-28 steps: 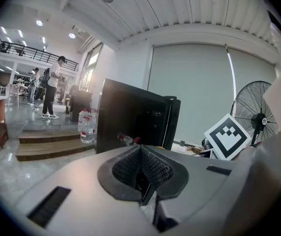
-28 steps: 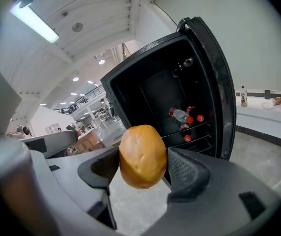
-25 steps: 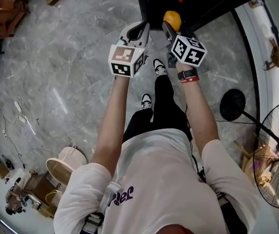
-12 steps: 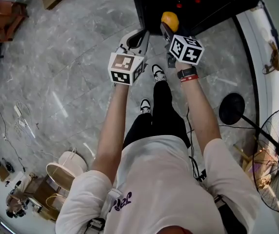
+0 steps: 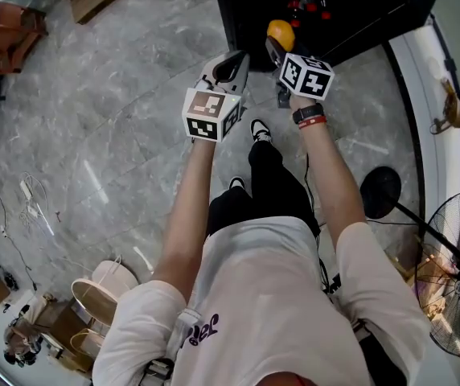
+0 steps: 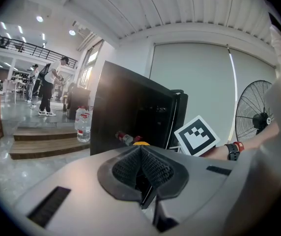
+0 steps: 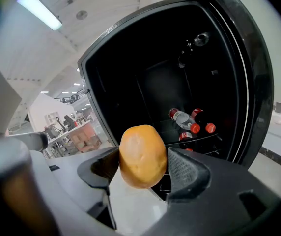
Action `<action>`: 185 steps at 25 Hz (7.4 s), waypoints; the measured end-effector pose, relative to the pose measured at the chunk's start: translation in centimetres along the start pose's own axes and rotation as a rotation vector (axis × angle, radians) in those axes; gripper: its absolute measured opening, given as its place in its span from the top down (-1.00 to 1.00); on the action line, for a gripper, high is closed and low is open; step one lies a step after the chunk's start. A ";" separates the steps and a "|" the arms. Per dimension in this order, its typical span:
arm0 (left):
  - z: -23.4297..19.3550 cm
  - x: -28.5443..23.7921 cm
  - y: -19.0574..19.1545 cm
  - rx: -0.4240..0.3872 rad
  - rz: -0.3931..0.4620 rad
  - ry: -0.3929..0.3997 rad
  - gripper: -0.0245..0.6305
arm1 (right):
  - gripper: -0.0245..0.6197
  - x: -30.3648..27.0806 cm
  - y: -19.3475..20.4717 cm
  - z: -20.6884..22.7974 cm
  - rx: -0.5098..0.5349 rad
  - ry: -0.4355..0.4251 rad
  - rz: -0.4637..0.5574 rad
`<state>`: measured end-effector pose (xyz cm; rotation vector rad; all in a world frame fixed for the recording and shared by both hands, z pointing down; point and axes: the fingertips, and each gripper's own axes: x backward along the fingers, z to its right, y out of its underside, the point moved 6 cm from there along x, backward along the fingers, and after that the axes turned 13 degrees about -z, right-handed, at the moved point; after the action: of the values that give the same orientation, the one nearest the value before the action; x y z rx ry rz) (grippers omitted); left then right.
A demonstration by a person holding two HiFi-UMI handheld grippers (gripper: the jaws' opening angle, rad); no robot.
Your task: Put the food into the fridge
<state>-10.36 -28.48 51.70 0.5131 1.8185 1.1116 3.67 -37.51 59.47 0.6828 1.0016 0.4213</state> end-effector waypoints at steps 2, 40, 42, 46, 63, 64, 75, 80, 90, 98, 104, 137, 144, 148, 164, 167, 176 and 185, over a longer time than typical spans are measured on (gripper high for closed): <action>-0.3 -0.8 -0.1 0.003 0.003 0.001 0.87 | -0.07 -0.9 -0.5 0.5 0.002 0.000 -0.001; -4.6 -8.2 -0.2 0.024 -0.014 -0.009 0.87 | -0.07 -12.7 -7.4 4.6 0.637 0.071 -0.113; -4.8 -8.4 -0.1 0.025 -0.020 -0.012 0.87 | -0.07 -13.0 -7.9 4.3 0.724 0.059 -0.123; -4.9 -9.1 0.0 0.021 -0.030 0.009 0.87 | -0.07 -14.2 -8.5 4.4 0.871 0.074 -0.141; -5.7 -10.7 0.3 0.073 -0.021 -0.020 0.87 | -0.07 -18.3 -8.8 7.0 0.786 0.058 -0.194; -5.7 -10.9 0.4 0.074 -0.021 -0.022 0.87 | -0.07 -18.6 -8.8 7.1 0.767 0.058 -0.193; -5.5 -11.2 0.3 0.072 -0.022 -0.022 0.87 | -0.07 -19.6 -9.3 7.2 0.698 0.038 -0.192; -5.4 -11.0 0.1 0.072 -0.020 -0.014 0.87 | -0.18 -19.7 -9.0 7.5 0.675 0.048 -0.185; -5.0 -10.6 -0.4 0.071 -0.021 -0.013 0.87 | -0.22 -17.9 -9.5 7.9 0.622 0.057 -0.164; -3.8 -9.6 -1.2 0.072 -0.019 -0.007 0.87 | -0.24 -15.3 -8.8 7.8 0.558 0.083 -0.170; -2.2 -7.9 -1.8 0.072 -0.029 0.005 0.87 | -0.15 -12.5 -8.4 7.8 0.509 0.092 -0.192; 4.1 3.1 -3.8 0.058 -0.058 0.032 0.87 | 0.27 4.8 -4.5 3.1 0.369 0.115 -0.195; 4.9 5.5 -3.6 0.033 -0.043 0.021 0.87 | 0.40 8.6 -3.5 1.5 0.343 0.113 -0.159; 5.3 7.0 -3.4 0.030 -0.036 -0.001 0.87 | 0.44 10.9 -2.9 1.2 0.325 0.119 -0.157; 8.2 14.5 -3.4 0.012 -0.014 -0.023 0.87 | 0.61 21.7 -0.6 -2.1 0.201 0.111 -0.025; 8.9 15.6 -3.5 0.006 -0.009 -0.020 0.87 | 0.64 23.3 0.3 -2.8 0.191 0.109 -0.009; 10.3 18.9 -2.3 0.009 0.000 -0.039 0.87 | 0.75 27.8 2.6 -5.4 0.167 0.102 0.047; 11.3 21.7 -0.1 0.013 0.007 -0.050 0.87 | 0.83 31.3 5.1 -8.0 0.175 0.099 0.096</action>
<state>-11.41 -7.54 39.07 0.5509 1.7833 1.0829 11.80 -12.06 40.64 0.8766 1.1110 0.4587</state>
